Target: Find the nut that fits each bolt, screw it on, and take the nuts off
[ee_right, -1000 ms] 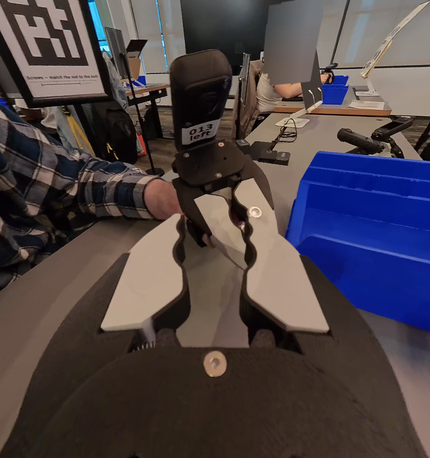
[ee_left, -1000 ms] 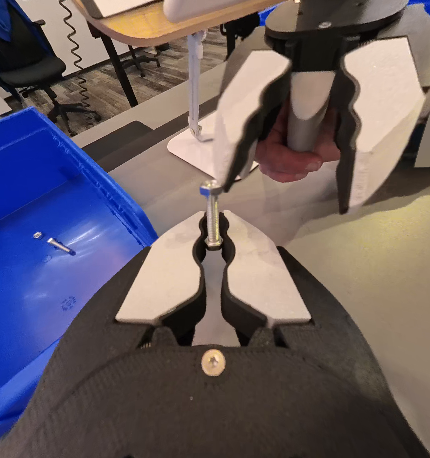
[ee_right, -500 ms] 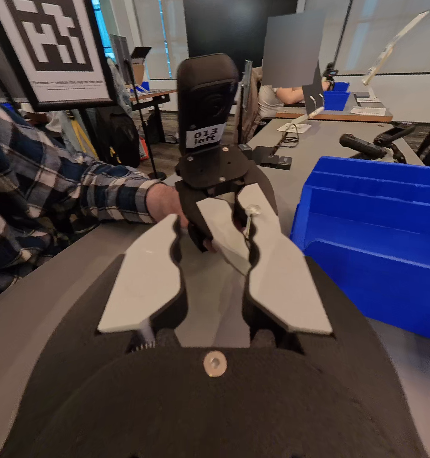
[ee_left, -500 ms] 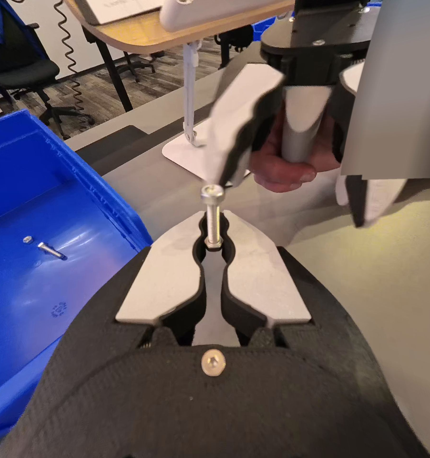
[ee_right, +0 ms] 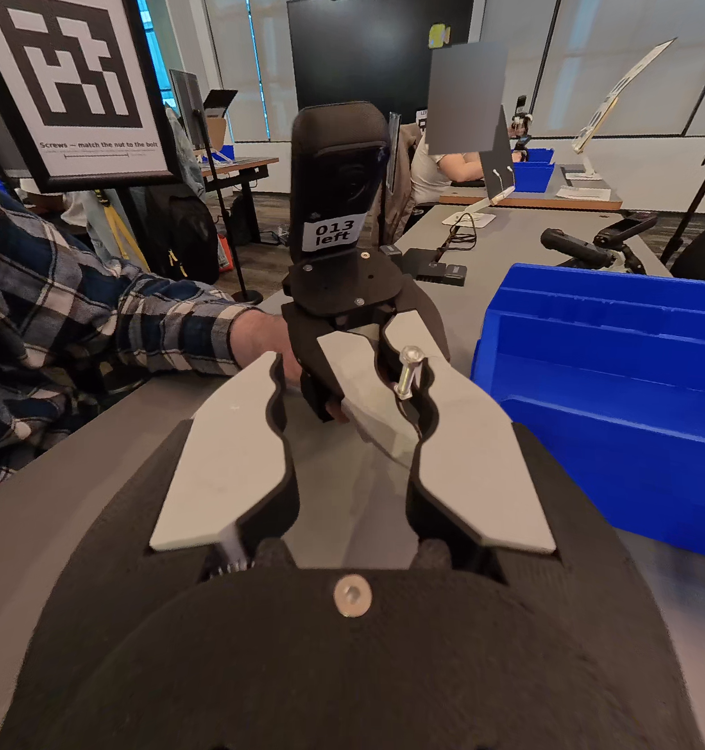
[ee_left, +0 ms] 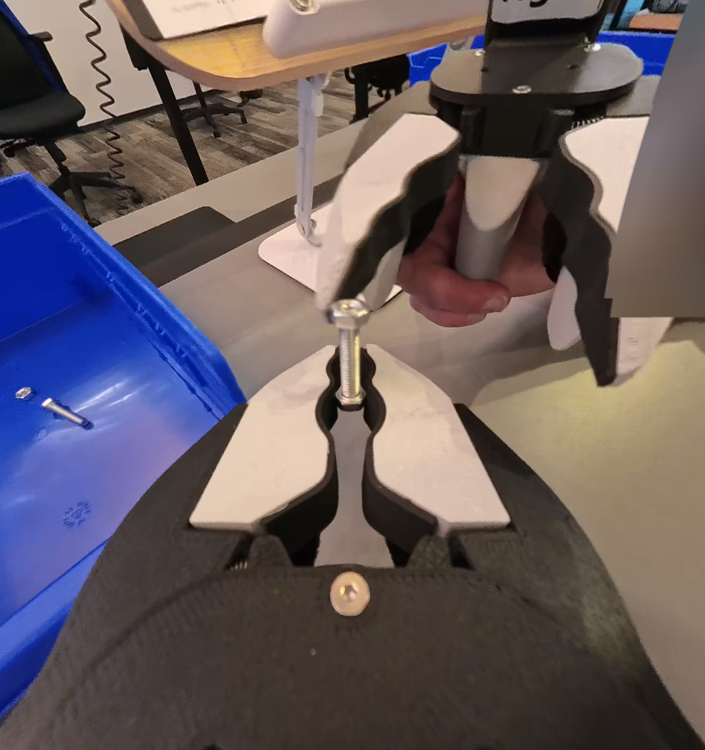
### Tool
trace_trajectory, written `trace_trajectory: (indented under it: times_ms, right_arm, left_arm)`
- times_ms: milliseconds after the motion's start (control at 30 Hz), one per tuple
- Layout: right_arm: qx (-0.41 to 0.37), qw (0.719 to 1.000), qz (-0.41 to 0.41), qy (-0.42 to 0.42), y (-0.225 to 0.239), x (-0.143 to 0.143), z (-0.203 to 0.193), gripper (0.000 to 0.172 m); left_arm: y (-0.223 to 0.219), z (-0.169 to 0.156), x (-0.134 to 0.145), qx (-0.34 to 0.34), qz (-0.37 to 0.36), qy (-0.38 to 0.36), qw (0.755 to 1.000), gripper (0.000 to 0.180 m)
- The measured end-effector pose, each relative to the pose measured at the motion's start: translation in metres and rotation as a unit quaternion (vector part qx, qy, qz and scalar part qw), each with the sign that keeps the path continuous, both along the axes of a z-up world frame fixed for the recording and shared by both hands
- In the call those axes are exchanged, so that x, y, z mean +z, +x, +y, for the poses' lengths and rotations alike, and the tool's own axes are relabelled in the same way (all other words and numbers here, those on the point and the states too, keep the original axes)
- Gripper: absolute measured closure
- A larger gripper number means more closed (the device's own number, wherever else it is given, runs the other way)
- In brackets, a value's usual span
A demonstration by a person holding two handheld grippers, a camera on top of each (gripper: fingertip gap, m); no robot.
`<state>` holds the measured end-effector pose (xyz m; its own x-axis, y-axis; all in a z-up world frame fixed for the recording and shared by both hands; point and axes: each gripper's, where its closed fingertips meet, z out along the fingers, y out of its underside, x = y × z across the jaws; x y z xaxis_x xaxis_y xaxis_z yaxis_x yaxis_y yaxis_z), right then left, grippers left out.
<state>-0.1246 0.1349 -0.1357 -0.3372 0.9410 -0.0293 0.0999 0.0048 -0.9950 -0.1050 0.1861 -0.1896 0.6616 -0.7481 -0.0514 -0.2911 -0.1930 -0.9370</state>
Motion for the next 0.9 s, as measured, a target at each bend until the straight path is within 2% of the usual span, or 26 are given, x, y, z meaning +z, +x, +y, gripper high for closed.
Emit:
trace_trajectory:
  times_ms: [33, 67, 100, 167, 233, 300, 500, 533, 600, 633, 667, 833, 900]
  right_arm:
    - [0.005, 1.0, 0.003, 0.002, 0.002, 0.001, -0.001, 0.116]
    - [0.017, 1.0, 0.008, 0.003, 0.005, 0.002, -0.003, 0.131]
    - [0.024, 1.0, 0.017, 0.004, 0.007, 0.005, -0.005, 0.136]
    - [0.008, 0.999, 0.033, 0.004, 0.008, 0.011, 0.0, 0.13]
    - [-0.016, 0.999, 0.036, -0.003, 0.005, 0.014, 0.008, 0.109]
    - [-0.022, 0.999, 0.035, -0.013, 0.001, 0.013, 0.01, 0.1]
    - [-0.004, 1.0, 0.024, -0.001, -0.005, 0.006, -0.003, 0.1]
    - [-0.001, 1.0, 0.028, 0.003, -0.003, 0.007, -0.003, 0.108]
    - [0.03, 0.999, 0.043, 0.003, 0.005, 0.012, -0.01, 0.136]
    - [0.035, 0.998, 0.051, 0.002, 0.008, 0.015, -0.01, 0.138]
    - [0.027, 0.998, 0.055, 0.002, 0.008, 0.018, -0.008, 0.136]
    - [-0.026, 0.999, 0.047, -0.012, -0.004, 0.015, 0.01, 0.1]
    - [-0.021, 0.999, 0.028, -0.016, -0.011, 0.008, 0.008, 0.097]
  left_arm:
    - [-0.001, 0.0, 0.001, 0.001, -0.006, -0.001, 1.0, 0.173]
    - [-0.003, 0.001, 0.002, 0.003, -0.012, -0.004, 1.0, 0.173]
    - [-0.003, 0.001, 0.003, 0.004, -0.017, -0.005, 1.0, 0.173]
    - [-0.003, 0.001, 0.004, 0.002, -0.022, -0.005, 1.0, 0.173]
    - [-0.002, 0.0, 0.003, 0.0, -0.019, -0.005, 1.0, 0.173]
    - [0.001, 0.0, 0.003, -0.005, -0.019, -0.006, 1.0, 0.173]
    - [0.001, 0.0, 0.006, 0.0, -0.027, -0.003, 1.0, 0.173]
    - [0.001, 0.0, 0.007, 0.001, -0.03, -0.003, 1.0, 0.173]
    - [-0.002, 0.002, 0.008, 0.007, -0.038, -0.008, 0.999, 0.173]
    - [-0.004, 0.002, 0.008, 0.008, -0.044, -0.01, 0.999, 0.173]
    - [-0.005, 0.002, 0.009, 0.008, -0.049, -0.011, 0.999, 0.173]
    - [0.0, 0.0, 0.008, -0.005, -0.041, -0.007, 0.999, 0.173]
    - [0.003, -0.001, 0.008, -0.008, -0.036, -0.005, 0.999, 0.173]
